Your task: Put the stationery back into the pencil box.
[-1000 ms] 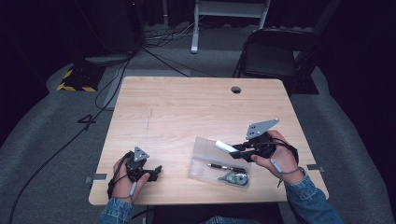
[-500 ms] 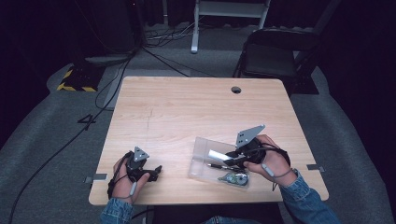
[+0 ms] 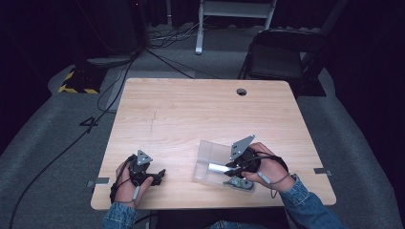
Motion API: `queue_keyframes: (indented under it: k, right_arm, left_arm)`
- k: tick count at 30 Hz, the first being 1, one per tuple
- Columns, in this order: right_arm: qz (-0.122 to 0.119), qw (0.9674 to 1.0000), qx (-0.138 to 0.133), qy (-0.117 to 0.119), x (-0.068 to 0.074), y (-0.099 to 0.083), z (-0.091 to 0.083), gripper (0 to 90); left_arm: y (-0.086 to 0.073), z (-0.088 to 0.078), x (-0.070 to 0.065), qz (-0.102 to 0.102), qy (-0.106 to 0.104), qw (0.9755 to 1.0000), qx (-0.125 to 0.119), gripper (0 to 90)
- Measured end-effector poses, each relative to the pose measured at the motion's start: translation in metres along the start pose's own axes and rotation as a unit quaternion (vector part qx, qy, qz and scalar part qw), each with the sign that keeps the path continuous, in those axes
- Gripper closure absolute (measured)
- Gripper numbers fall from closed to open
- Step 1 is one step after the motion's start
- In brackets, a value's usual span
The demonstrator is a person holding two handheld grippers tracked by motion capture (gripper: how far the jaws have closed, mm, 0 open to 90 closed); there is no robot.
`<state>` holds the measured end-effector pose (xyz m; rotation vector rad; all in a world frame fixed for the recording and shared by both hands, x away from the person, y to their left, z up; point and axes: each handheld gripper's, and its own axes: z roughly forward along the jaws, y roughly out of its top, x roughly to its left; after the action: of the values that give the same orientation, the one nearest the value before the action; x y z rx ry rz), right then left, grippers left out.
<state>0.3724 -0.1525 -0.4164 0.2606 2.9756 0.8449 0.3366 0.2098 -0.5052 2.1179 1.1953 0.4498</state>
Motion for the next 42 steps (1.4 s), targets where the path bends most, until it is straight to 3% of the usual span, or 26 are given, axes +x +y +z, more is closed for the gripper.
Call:
queue_keyframes:
  k: [9, 23, 31, 42]
  right_arm:
    - [-0.023, 0.9993, 0.031, 0.000, 0.000, -0.001, 0.014, 71.6]
    - [-0.037, 0.9972, 0.064, 0.010, 0.001, -0.002, 0.034, 71.5]
    - [-0.023, 0.9977, 0.062, 0.016, -0.004, -0.004, 0.038, 71.5]
    - [-0.024, 0.9982, 0.052, 0.017, -0.011, -0.007, 0.042, 71.4]
  left_arm:
    - [0.000, 0.000, 0.000, -0.001, -0.001, 1.0000, 0.001, 10.5]
    - [0.000, 0.000, 0.000, 0.003, 0.000, 1.0000, 0.001, 10.5]
    - [-0.001, -0.001, -0.001, 0.001, 0.000, 1.0000, 0.000, 10.5]
    - [-0.001, -0.001, -0.001, 0.001, -0.001, 1.0000, 0.000, 10.5]
